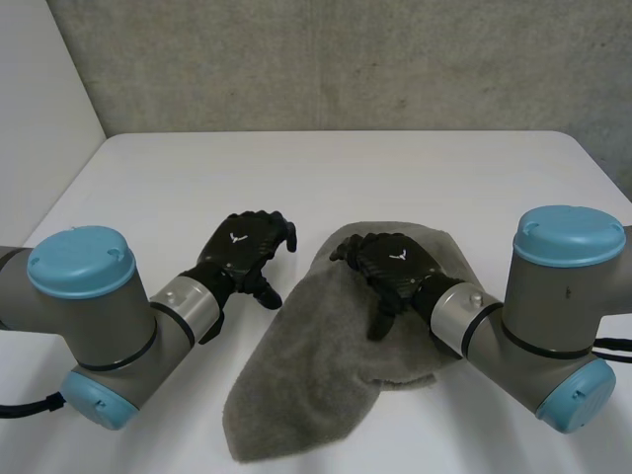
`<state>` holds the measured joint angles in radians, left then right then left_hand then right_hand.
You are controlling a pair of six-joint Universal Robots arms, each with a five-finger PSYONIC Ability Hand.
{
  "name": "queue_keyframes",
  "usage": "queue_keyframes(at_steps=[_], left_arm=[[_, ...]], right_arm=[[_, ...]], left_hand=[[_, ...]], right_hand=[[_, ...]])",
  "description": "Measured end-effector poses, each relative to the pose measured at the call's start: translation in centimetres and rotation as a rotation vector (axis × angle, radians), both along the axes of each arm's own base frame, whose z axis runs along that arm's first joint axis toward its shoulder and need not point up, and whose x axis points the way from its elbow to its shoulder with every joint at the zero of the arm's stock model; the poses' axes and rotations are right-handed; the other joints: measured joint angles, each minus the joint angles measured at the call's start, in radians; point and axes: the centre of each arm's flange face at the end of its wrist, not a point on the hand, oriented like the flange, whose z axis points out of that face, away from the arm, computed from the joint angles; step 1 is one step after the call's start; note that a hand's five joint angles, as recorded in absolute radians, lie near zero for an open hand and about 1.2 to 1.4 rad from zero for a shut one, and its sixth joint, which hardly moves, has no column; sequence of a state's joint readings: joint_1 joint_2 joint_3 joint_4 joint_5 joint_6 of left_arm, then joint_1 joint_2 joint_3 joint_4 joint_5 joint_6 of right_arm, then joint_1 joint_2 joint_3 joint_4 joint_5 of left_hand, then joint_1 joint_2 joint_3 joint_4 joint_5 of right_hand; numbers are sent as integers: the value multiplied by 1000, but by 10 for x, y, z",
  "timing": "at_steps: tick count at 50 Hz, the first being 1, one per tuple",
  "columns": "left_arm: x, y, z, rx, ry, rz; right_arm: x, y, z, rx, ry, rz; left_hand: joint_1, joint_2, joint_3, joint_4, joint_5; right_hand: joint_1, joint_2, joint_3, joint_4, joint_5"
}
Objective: Fold the towel.
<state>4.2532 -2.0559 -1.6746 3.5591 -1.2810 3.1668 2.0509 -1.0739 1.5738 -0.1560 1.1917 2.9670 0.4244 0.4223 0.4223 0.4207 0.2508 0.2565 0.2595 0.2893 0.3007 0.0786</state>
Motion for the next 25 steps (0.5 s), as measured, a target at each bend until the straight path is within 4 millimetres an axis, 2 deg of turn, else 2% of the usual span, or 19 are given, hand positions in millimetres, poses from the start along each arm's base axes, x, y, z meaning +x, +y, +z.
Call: queue_keyframes(at_steps=[25], left_arm=[[0, -1, 0, -4, 1, -1]], right_arm=[[-5, -4, -1, -33, 36, -11]], left_hand=[[2, 2, 3, 5, 2]], right_hand=[[0, 0, -18, -23, 0]])
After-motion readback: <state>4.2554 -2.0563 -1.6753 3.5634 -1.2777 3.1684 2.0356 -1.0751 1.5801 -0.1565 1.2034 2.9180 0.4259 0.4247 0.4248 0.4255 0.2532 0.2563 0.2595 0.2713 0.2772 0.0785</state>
